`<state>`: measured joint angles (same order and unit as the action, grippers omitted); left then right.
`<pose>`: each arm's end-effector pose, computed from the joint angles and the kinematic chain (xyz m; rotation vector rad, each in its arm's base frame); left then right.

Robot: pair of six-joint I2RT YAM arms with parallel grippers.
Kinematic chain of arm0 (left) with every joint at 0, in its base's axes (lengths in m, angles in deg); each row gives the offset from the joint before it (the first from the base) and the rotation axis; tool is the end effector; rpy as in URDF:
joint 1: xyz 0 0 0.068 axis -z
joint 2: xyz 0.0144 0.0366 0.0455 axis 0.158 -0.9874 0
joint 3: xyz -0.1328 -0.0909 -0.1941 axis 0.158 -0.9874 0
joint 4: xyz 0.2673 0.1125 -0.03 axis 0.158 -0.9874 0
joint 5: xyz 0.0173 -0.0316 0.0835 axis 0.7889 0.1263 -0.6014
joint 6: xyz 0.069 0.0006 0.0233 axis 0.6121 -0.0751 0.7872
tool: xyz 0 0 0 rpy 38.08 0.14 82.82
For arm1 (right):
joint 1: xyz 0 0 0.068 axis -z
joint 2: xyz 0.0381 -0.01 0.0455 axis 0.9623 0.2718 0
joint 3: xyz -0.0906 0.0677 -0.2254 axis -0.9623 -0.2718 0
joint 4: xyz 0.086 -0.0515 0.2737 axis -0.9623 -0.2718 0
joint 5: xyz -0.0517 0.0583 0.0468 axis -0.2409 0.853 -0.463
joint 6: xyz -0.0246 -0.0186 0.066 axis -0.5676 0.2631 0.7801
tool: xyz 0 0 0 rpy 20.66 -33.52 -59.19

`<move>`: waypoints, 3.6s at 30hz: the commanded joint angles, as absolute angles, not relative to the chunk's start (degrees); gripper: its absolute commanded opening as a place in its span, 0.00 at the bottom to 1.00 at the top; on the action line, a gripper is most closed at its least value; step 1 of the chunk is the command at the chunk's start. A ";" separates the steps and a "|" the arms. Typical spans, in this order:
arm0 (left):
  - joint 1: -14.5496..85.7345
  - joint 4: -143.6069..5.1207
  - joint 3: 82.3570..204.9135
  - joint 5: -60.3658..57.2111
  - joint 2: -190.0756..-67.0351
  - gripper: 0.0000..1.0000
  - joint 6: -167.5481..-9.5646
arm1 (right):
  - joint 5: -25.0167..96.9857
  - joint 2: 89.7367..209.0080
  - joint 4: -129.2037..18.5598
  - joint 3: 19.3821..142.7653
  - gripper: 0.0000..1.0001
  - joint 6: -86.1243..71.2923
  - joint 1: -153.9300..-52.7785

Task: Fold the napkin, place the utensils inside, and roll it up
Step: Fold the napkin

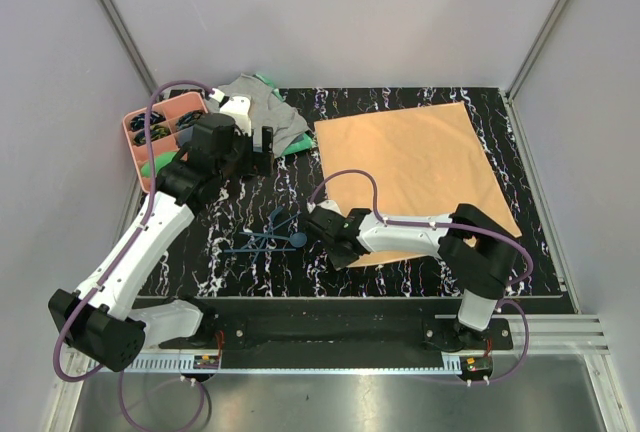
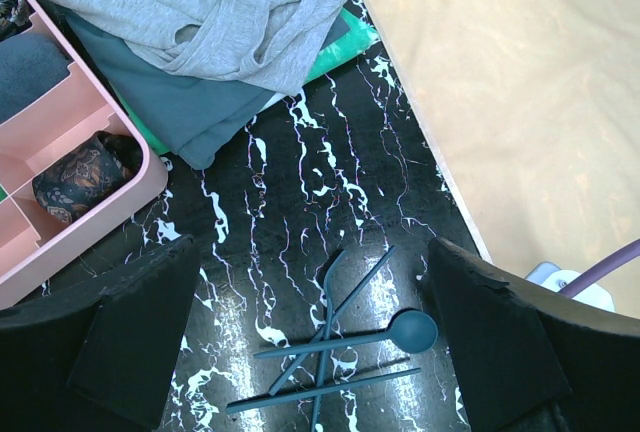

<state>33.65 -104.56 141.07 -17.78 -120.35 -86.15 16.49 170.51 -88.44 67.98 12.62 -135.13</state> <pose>0.2902 -0.1234 0.3402 0.1999 2.1001 -0.2074 0.1863 0.3093 0.0924 -0.7765 2.6798 0.0734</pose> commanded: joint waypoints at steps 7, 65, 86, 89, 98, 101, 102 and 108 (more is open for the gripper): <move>33.35 -101.41 141.08 -17.83 -117.84 0.99 -86.73 | 27.55 166.83 -90.41 68.79 0.00 16.35 -137.59; 33.00 -100.61 139.84 -18.89 -120.56 0.99 -86.03 | 1.45 209.52 -89.00 131.28 0.00 -20.91 -80.82; 32.91 -100.61 139.58 -20.30 -122.06 0.99 -85.50 | -0.31 224.12 -89.88 152.48 0.00 -22.49 -76.60; 33.00 -100.61 139.58 -20.38 -122.23 0.99 -85.50 | -0.22 224.74 -89.88 153.88 0.00 -22.23 -76.16; 33.00 -100.70 139.67 -20.21 -123.02 0.99 -85.41 | 0.48 226.67 -89.09 157.84 0.00 -22.84 -75.28; 33.00 -100.70 139.67 -20.30 -123.02 0.99 -85.24 | 0.66 227.46 -88.65 158.81 0.00 -23.37 -75.11; 33.00 -100.70 139.67 -20.30 -123.11 0.99 -85.33 | 0.66 227.64 -88.39 158.72 0.00 -23.46 -75.11; 32.91 -100.70 139.67 -20.30 -123.37 0.99 -85.33 | 2.06 228.78 -86.99 158.90 0.00 -23.99 -75.02</move>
<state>33.30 -103.77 139.56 -19.31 -123.15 -85.99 1.36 227.49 -89.21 156.57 -22.68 -75.22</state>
